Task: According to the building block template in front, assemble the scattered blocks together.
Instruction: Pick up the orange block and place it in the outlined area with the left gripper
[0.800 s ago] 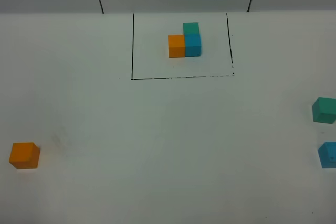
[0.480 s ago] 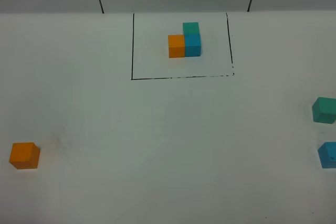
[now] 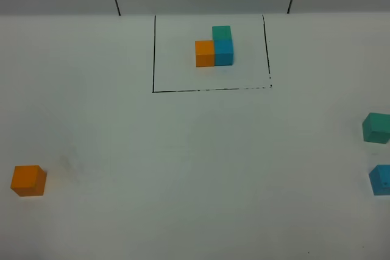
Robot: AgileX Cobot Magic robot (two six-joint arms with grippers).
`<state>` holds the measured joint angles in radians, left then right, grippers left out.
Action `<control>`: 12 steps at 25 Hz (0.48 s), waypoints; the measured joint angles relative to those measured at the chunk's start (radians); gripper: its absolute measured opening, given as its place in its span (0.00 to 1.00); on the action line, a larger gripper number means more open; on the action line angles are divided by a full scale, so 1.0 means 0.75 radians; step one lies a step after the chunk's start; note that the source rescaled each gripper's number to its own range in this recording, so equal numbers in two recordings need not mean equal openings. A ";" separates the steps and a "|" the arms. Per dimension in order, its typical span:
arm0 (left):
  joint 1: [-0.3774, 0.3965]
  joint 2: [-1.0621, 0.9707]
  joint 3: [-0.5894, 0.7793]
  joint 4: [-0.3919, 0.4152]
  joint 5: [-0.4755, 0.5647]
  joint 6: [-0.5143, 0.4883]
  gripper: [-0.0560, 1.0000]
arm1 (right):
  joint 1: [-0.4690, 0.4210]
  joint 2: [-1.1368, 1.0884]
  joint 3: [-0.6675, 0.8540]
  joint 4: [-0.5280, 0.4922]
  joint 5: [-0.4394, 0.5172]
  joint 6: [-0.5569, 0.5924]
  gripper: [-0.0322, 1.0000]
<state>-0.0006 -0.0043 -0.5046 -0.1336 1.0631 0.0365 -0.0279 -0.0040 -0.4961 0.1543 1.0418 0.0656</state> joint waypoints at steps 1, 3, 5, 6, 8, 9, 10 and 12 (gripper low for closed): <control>0.000 0.000 0.000 0.000 0.000 0.000 0.71 | 0.000 0.000 0.000 0.000 0.000 0.000 0.72; 0.000 0.000 0.000 0.000 0.000 0.000 0.71 | 0.000 0.000 0.000 0.000 0.000 0.000 0.72; 0.000 0.000 0.000 0.000 0.000 0.000 0.71 | 0.000 0.000 0.000 0.001 0.000 -0.001 0.72; 0.000 0.000 0.000 0.000 0.000 0.000 0.71 | 0.000 0.000 0.000 0.001 0.000 -0.001 0.73; 0.000 0.000 0.000 0.000 0.000 0.000 0.71 | 0.000 0.000 0.000 0.001 0.000 -0.004 0.75; 0.000 0.000 0.000 0.000 0.000 0.000 0.71 | 0.000 0.000 0.000 0.001 0.000 -0.005 0.77; 0.000 0.000 0.000 0.000 0.000 0.000 0.71 | 0.000 0.000 0.000 0.001 0.000 -0.005 0.81; 0.000 0.000 0.000 0.000 0.000 0.000 0.71 | 0.000 0.000 0.000 0.004 0.000 -0.014 0.90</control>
<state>-0.0006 -0.0043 -0.5046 -0.1336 1.0631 0.0365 -0.0279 -0.0040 -0.4961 0.1575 1.0418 0.0554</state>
